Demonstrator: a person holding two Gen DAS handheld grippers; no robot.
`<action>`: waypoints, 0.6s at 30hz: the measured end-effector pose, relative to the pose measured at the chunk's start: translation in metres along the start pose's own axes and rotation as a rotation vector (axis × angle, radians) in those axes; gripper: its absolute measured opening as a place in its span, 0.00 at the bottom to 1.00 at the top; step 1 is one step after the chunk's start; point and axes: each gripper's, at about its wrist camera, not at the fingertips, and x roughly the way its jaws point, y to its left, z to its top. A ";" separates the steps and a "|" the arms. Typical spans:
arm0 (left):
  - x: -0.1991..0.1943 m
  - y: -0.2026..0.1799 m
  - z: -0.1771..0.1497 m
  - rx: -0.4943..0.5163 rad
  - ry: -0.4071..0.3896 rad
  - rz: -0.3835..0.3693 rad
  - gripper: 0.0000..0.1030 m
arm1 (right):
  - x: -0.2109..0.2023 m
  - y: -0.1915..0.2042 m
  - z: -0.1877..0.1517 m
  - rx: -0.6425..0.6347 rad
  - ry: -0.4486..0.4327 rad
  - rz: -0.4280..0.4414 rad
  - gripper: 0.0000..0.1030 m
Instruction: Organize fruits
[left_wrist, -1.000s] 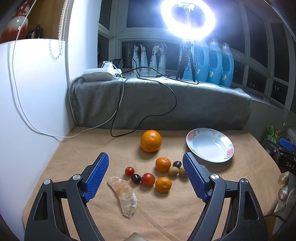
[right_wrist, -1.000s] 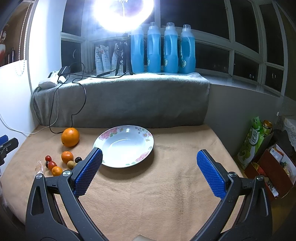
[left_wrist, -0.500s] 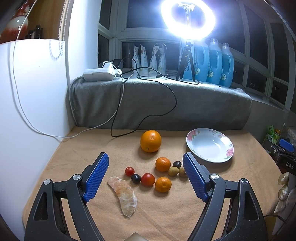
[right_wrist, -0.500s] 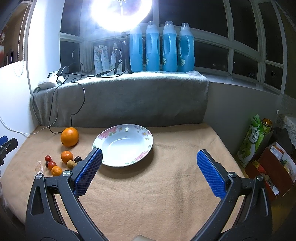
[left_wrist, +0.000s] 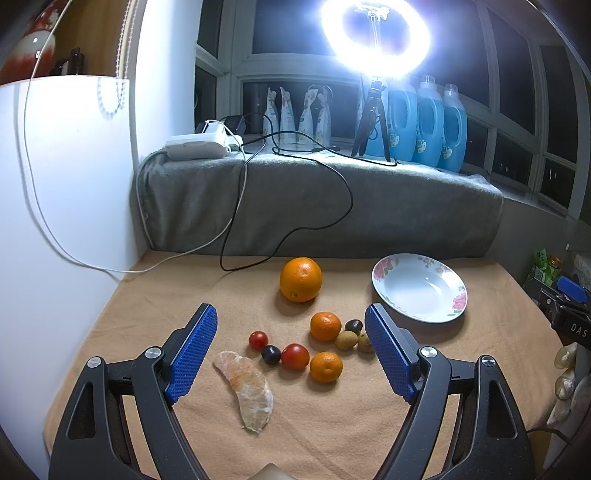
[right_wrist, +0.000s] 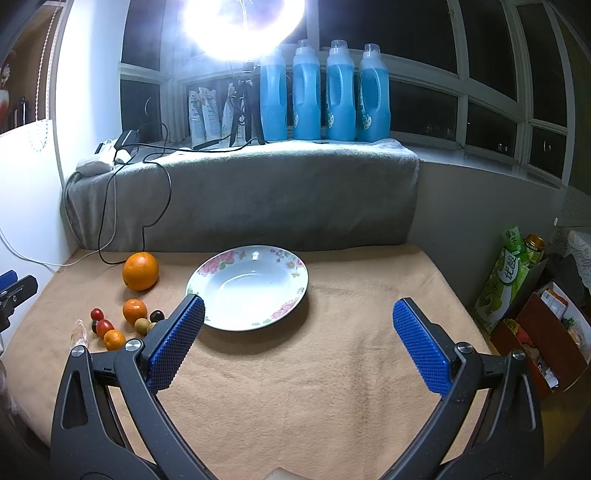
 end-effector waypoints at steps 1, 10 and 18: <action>0.001 0.000 -0.001 0.000 0.000 0.000 0.80 | 0.000 0.000 0.000 0.000 0.000 0.001 1.00; 0.001 0.000 0.000 0.001 0.000 0.000 0.80 | 0.002 0.002 -0.001 0.000 0.004 0.003 1.00; 0.001 0.000 0.000 0.001 0.001 0.000 0.80 | 0.004 0.006 -0.001 -0.006 0.008 0.013 1.00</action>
